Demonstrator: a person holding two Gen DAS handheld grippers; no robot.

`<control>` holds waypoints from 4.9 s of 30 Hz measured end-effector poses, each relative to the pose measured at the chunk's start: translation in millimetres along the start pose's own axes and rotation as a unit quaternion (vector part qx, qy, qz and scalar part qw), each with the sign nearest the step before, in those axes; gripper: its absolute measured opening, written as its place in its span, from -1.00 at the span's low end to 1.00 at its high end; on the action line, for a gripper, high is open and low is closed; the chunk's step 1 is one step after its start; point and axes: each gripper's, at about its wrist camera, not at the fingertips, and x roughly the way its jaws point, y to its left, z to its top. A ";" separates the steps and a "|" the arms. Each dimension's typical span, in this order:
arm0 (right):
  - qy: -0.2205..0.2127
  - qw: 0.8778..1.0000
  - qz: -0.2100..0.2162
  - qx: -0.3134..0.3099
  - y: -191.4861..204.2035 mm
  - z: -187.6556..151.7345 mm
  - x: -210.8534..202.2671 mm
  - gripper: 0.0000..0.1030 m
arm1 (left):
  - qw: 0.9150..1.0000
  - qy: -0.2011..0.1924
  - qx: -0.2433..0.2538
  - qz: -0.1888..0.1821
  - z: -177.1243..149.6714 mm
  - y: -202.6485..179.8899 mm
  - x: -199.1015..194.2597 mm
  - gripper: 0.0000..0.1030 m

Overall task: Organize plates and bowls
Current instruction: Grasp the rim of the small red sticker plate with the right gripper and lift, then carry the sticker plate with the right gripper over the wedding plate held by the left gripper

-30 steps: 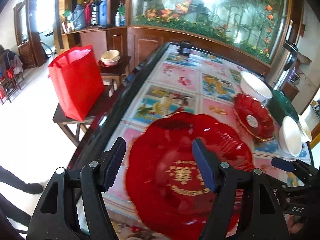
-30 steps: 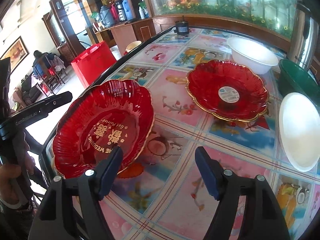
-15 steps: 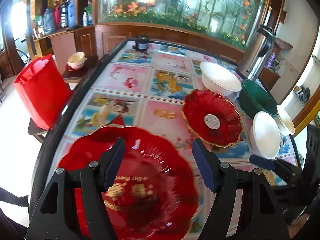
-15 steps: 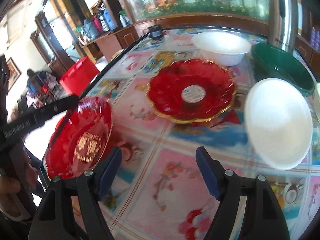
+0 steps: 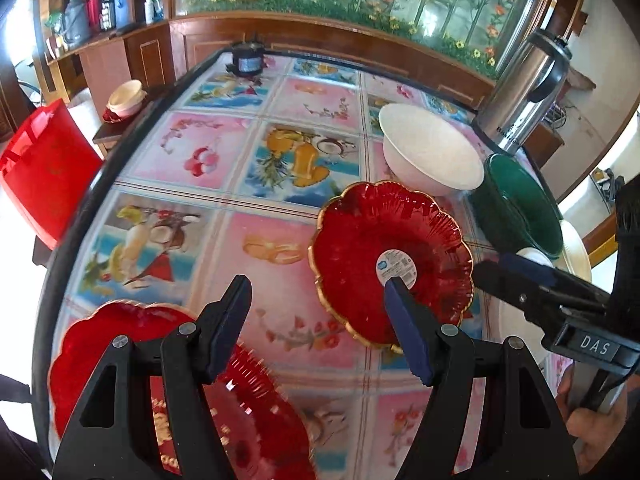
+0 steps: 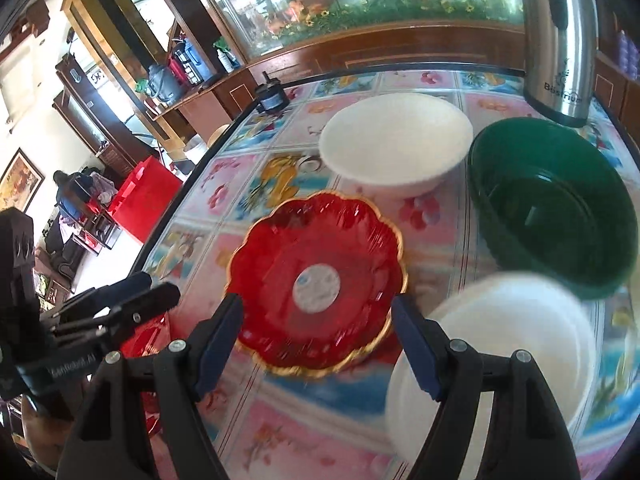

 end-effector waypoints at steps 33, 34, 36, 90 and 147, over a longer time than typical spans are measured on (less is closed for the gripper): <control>0.056 0.998 -0.008 -0.007 -45.7 37.0 54.4 -0.28 | 0.997 0.075 0.005 -0.011 17.3 -16.2 79.1 0.35; 0.056 0.998 -0.007 -0.006 -46.6 36.7 54.8 -0.32 | 0.997 0.075 0.006 -0.011 16.8 -16.6 79.3 0.35; 0.055 0.998 -0.005 -0.004 -47.5 37.1 56.0 -0.35 | 0.997 0.075 0.007 -0.009 16.3 -17.1 79.5 0.33; 0.071 0.994 -0.054 -0.067 -22.8 5.8 44.3 -0.55 | 0.995 0.072 0.069 0.019 -8.4 -11.2 59.2 -0.67; 0.071 0.996 -0.028 -0.040 -13.8 -1.8 33.9 -0.56 | 0.995 0.081 0.054 0.004 -12.4 -0.1 49.5 -0.69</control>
